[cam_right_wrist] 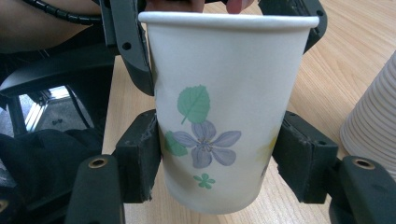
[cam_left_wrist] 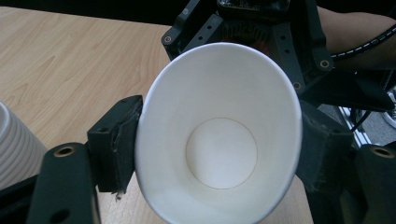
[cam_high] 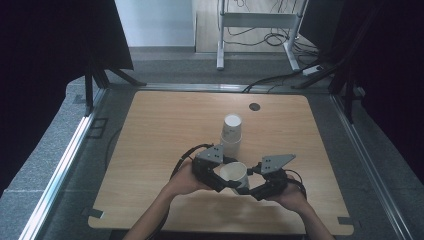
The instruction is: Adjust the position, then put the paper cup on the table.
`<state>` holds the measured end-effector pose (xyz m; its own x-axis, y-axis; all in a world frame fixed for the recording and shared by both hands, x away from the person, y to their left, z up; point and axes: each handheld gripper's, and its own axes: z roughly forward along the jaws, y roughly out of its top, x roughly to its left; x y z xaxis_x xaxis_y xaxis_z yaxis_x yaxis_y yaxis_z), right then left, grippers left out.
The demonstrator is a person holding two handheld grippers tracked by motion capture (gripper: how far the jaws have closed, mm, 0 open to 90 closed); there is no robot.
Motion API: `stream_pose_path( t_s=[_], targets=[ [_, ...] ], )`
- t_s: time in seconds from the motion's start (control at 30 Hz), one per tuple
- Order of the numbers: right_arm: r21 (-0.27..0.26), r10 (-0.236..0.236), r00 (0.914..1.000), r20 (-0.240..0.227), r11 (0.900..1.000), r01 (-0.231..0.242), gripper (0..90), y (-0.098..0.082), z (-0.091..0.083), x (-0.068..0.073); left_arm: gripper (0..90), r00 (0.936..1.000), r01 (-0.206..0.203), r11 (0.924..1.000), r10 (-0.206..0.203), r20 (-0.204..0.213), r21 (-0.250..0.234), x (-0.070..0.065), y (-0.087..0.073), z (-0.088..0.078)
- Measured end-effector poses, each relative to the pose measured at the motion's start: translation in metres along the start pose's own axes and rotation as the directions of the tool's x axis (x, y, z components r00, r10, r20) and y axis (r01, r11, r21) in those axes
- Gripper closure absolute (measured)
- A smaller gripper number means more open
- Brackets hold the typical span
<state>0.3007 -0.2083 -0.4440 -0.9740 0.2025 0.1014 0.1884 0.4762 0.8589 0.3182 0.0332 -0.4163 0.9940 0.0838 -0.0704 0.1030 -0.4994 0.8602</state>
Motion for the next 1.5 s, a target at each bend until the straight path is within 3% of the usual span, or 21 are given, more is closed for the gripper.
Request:
stream_pose_path(
  t_s=[0.23, 0.37, 0.6, 0.7, 1.07, 1.33, 1.5],
  targets=[
    [0.029, -0.012, 0.9999, -0.005, 1.0, 0.012, 33.0, 0.001, 0.004, 0.0, 27.4, 0.9997, -0.021, 0.9991, 0.021, -0.009, 0.038, -0.003, 0.002, 0.0],
    [0.07, -0.019, 0.9996, 0.02, 0.997, 0.018, 23.3, 0.0, 0.007, 0.0, 27.4, 0.9995, -0.025, 0.9988, 0.026, -0.017, 0.042, -0.003, 0.004, -0.002],
    [0.088, 0.002, 0.9983, 0.058, 0.996, -0.007, 13.3, -0.005, 0.004, -0.003, 27.4, 0.9975, -0.007, 0.9971, 0.012, -0.07, 0.075, 0.0, 0.005, -0.01],
    [0.097, 0.014, 0.9965, 0.082, 0.995, -0.022, 13.1, -0.007, 0.002, -0.004, 27.4, 0.9951, -0.002, 0.9953, 0.012, -0.098, 0.097, 0.001, 0.004, -0.012],
    [0.147, 0.006, 0.9799, 0.2, 0.989, -0.036, 6.8, -0.017, -0.002, -0.004, 27.3, 0.9854, 0.029, 0.9896, -0.005, -0.17, 0.141, 0.004, 0.002, -0.018],
    [0.142, 0.02, 0.9671, 0.254, 0.988, -0.058, 4.8, -0.025, -0.007, -0.008, 27.3, 0.9762, 0.039, 0.9841, -0.001, -0.217, 0.173, 0.006, 0.002, -0.025],
    [0.13, 0.043, 0.958, 0.283, 0.988, -0.083, 1.8, -0.03, -0.01, -0.01, 27.3, 0.9679, 0.07, 0.9826, -0.025, -0.25, 0.172, 0.008, 0.0, -0.028]
  ],
)
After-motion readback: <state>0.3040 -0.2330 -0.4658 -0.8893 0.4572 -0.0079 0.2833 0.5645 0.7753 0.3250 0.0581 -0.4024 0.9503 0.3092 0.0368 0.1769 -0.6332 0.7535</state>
